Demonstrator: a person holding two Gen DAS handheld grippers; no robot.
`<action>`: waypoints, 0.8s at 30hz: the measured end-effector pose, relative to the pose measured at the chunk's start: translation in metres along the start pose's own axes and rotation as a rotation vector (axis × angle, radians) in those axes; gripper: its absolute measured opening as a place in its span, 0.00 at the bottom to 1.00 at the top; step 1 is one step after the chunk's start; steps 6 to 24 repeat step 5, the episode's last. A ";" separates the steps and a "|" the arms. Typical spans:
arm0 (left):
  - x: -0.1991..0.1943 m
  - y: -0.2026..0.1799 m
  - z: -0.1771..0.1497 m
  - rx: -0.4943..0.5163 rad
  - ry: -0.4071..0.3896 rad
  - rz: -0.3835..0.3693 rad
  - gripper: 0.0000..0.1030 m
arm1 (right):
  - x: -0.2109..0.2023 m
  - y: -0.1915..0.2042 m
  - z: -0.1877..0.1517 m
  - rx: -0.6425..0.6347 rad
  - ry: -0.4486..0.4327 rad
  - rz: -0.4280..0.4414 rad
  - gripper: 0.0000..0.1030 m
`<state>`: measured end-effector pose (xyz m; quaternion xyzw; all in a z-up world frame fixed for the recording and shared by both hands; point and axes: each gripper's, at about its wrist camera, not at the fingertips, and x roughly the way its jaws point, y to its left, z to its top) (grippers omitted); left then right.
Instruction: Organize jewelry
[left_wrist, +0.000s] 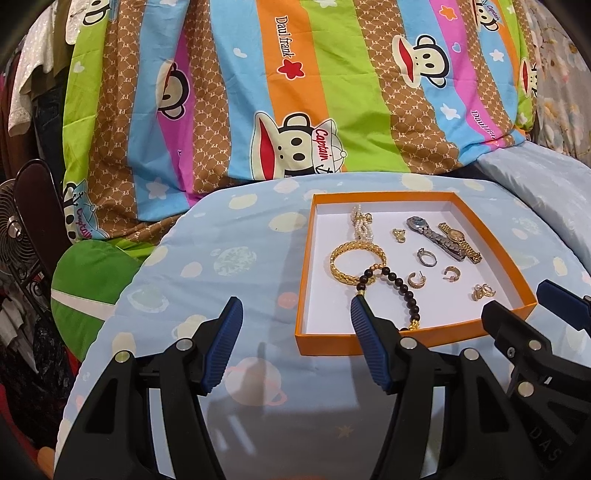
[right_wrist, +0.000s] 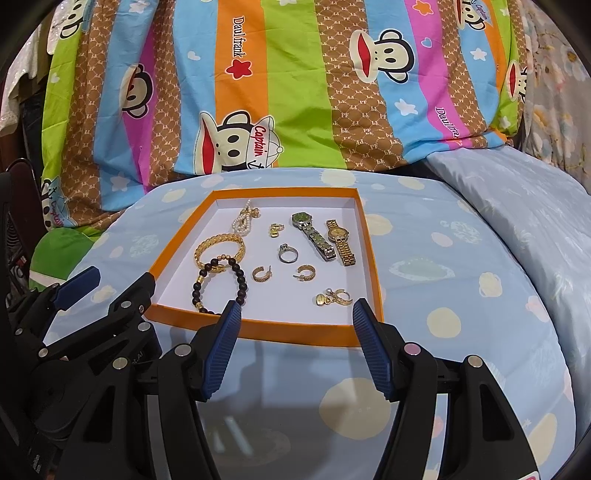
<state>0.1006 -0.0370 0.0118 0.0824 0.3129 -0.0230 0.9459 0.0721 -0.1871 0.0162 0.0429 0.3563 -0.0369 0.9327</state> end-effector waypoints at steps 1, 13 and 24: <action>0.000 0.000 0.000 -0.001 0.004 -0.003 0.57 | 0.000 0.000 0.000 0.001 -0.001 -0.001 0.61; 0.002 0.002 0.000 -0.011 0.014 -0.018 0.57 | -0.001 0.000 0.000 0.011 -0.008 -0.007 0.64; 0.002 0.002 0.000 -0.011 0.014 -0.018 0.57 | -0.001 0.000 0.000 0.011 -0.008 -0.007 0.64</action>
